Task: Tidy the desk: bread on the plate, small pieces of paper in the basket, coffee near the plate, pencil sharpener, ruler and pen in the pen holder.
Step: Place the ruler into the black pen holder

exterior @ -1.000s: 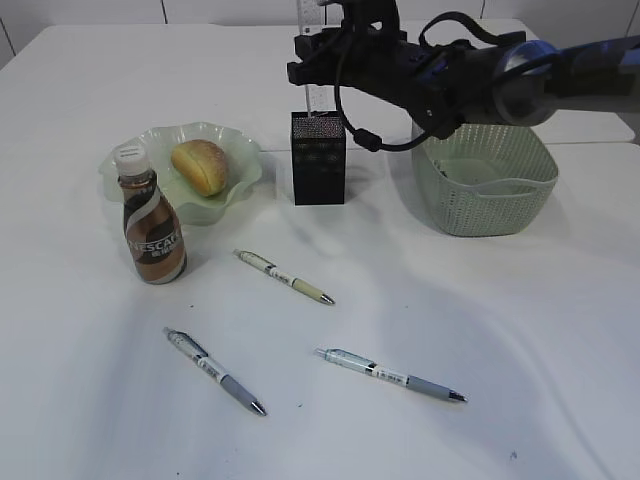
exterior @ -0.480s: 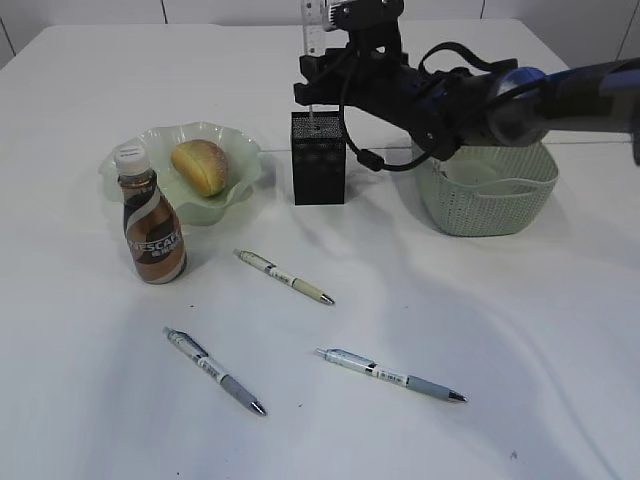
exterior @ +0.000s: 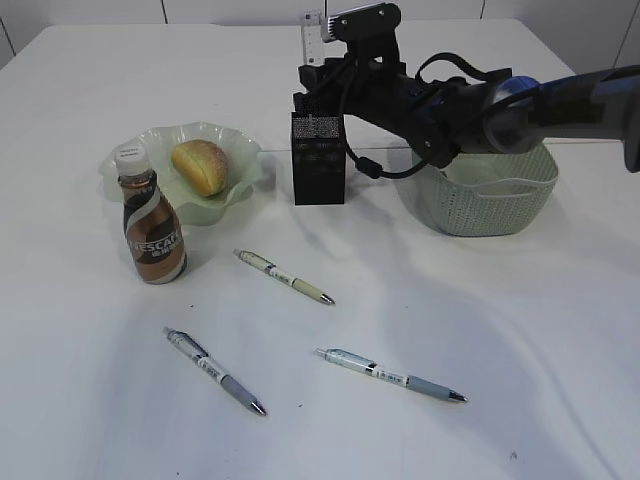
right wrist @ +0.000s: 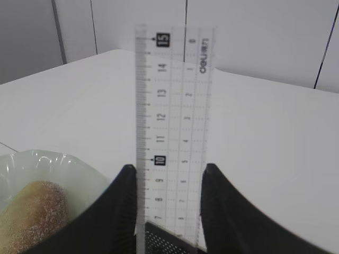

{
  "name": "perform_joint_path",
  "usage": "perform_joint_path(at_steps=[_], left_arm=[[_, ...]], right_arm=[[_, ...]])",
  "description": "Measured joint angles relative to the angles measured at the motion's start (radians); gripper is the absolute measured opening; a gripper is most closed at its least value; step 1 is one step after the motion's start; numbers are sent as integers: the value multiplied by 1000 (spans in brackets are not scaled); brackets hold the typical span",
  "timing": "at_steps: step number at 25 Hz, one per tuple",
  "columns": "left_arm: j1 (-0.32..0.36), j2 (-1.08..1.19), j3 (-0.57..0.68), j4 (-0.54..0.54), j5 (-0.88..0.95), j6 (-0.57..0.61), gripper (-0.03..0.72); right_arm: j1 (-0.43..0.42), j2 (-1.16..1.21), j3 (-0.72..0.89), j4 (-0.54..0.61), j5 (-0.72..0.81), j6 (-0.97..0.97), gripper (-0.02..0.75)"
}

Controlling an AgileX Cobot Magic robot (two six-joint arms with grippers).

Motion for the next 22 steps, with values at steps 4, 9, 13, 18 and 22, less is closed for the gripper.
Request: perform_joint_path(at_steps=[4,9,13,18,22], left_arm=[[0,0,0,0,-4,0,327],[0,0,0,0,-6,0,325],[0,0,0,0,-8,0,324],[0,0,0,0,-8,0,324],[0,0,0,0,-8,0,323]], right_arm=[[0,0,0,0,29,0,290],[-2,2,0,0,37,0,293],[-2,4,0,0,48,4,299],[-2,4,0,0,63,5,300],[-2,4,0,0,79,12,312]])
